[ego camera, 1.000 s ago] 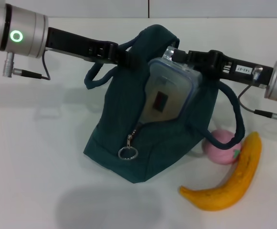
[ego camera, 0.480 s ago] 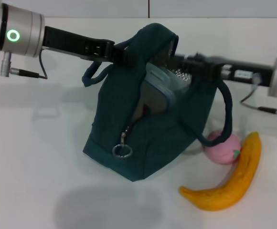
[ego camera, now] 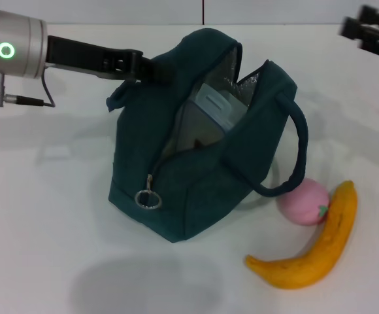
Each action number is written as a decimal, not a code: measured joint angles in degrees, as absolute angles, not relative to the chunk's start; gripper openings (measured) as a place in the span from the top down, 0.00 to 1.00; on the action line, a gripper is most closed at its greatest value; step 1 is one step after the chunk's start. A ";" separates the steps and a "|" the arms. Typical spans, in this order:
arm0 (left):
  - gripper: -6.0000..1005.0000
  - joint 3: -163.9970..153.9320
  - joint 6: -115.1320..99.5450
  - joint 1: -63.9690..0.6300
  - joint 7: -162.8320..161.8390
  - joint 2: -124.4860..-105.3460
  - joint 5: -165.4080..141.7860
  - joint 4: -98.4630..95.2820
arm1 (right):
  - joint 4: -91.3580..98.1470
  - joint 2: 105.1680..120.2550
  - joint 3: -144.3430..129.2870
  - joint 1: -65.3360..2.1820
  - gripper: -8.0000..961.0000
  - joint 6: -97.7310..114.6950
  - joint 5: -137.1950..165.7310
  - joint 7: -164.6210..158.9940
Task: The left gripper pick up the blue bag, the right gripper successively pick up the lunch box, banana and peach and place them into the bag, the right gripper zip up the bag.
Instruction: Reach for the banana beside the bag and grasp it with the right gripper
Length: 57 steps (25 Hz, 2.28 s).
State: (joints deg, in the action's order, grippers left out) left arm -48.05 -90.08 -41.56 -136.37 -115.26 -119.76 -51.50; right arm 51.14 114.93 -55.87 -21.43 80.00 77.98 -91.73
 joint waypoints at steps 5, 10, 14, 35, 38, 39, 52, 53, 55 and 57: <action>0.92 -46.65 -89.56 -40.38 -136.21 -114.94 -119.75 -51.50 | 70.34 114.84 -55.82 -15.71 0.24 87.32 86.42 -90.94; 0.92 -45.32 -89.54 -40.01 -136.25 -114.91 -119.50 -51.51 | 86.48 114.81 -56.08 -16.47 0.24 98.60 100.45 -100.01; 0.92 -43.82 -89.46 -40.06 -136.46 -115.05 -119.48 -51.06 | 92.02 115.03 -57.01 -21.91 0.21 108.51 109.67 -107.93; 0.91 -40.14 -87.45 -39.05 -136.76 -115.51 -114.20 -49.31 | 90.88 115.28 -81.31 -35.13 0.12 116.09 132.92 -114.07; 0.91 -40.09 -87.45 -39.01 -136.76 -115.50 -114.18 -49.30 | 88.14 115.41 -84.36 -35.51 0.12 113.36 133.93 -112.21; 0.91 -40.08 -87.45 -38.98 -136.76 -115.51 -114.17 -49.30 | 87.33 115.48 -85.02 -35.58 0.12 112.57 133.96 -111.45; 0.91 -40.07 -87.44 -38.90 -136.63 -115.66 -114.16 -48.70 | 81.64 115.82 -95.71 -37.22 0.12 104.39 136.64 -109.22; 0.91 -40.07 -87.44 -38.89 -136.62 -115.66 -114.16 -48.69 | 81.29 115.84 -96.15 -37.41 0.12 104.07 136.67 -109.22; 0.91 -40.07 -87.43 -38.89 -136.63 -115.66 -114.16 -48.69 | 80.50 115.85 -96.96 -37.82 0.12 103.40 136.76 -109.22; 0.91 -40.08 -87.41 -38.89 -136.63 -115.67 -114.16 -48.69 | 79.88 115.84 -97.61 -38.15 0.12 102.67 136.87 -109.22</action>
